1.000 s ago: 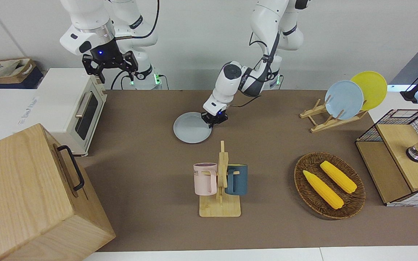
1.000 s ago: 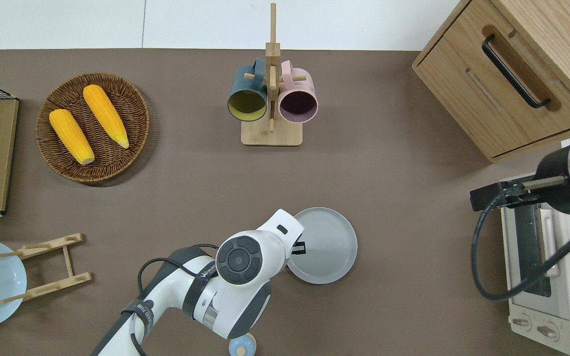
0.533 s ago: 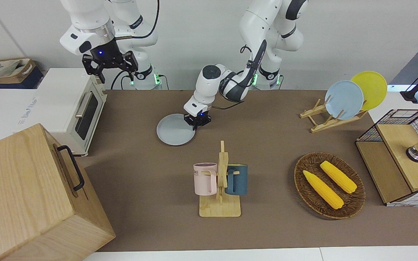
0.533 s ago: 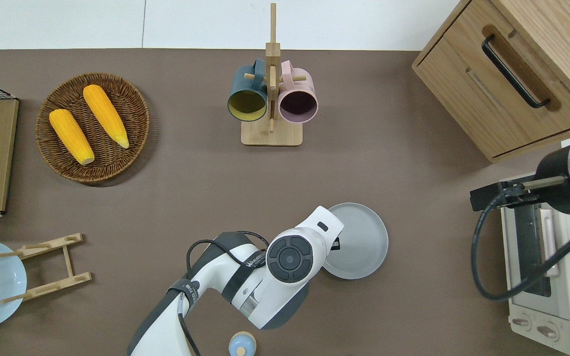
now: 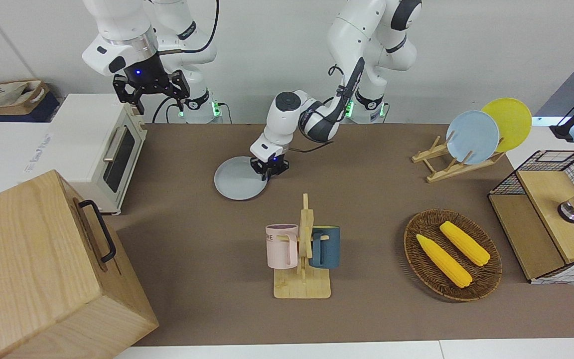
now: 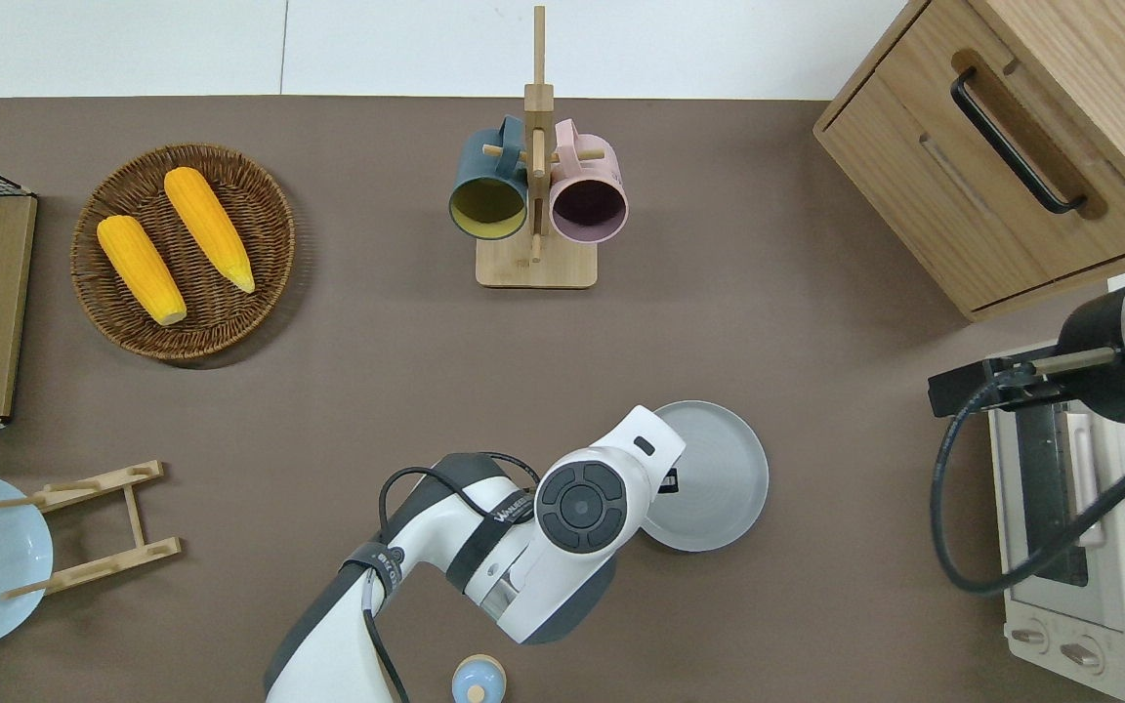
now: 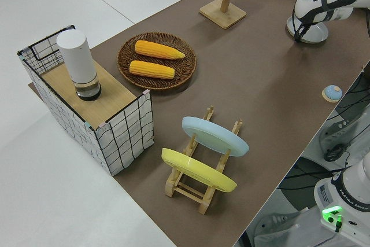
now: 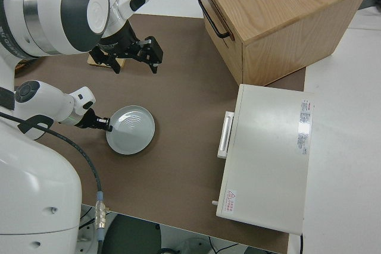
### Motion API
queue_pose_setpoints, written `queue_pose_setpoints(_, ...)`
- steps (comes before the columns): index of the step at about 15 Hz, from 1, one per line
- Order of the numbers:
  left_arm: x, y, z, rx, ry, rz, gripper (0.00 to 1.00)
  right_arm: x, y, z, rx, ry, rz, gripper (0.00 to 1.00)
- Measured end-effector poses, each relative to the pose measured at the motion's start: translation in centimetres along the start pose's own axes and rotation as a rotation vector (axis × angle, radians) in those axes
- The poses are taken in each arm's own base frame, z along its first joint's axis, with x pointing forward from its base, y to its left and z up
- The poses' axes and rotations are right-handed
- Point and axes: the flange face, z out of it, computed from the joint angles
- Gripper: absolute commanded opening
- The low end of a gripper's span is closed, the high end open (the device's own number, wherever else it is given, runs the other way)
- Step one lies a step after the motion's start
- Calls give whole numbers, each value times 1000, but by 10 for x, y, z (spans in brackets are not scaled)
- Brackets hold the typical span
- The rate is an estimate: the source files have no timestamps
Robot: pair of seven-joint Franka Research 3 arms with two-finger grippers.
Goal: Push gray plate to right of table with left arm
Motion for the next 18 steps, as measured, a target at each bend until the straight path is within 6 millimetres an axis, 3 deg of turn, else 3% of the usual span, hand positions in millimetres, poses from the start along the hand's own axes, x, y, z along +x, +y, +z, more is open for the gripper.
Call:
queue_pose_setpoints(5,5,-4,4,7,-2,-3,989,0,0,0,0,0,0,983)
queue_pose_setpoints(10,29,-33,-14,48,-24,-10,991,0,0,0,0,0,0,983)
queue_pose_setpoints(12,43,-50,-36,49,-50,-13,991,0,0,0,0,0,0,983)
queue_pose_setpoints(14,58,-75,-78,43,-89,-5,991,0,0,0,0,0,0,983)
queue_pose_setpoints(17,80,-148,-156,88,-140,8,991,0,0,0,0,0,0,983)
queue_pose_setpoints(18,83,-166,-172,98,-151,13,991,0,0,0,0,0,0,983)
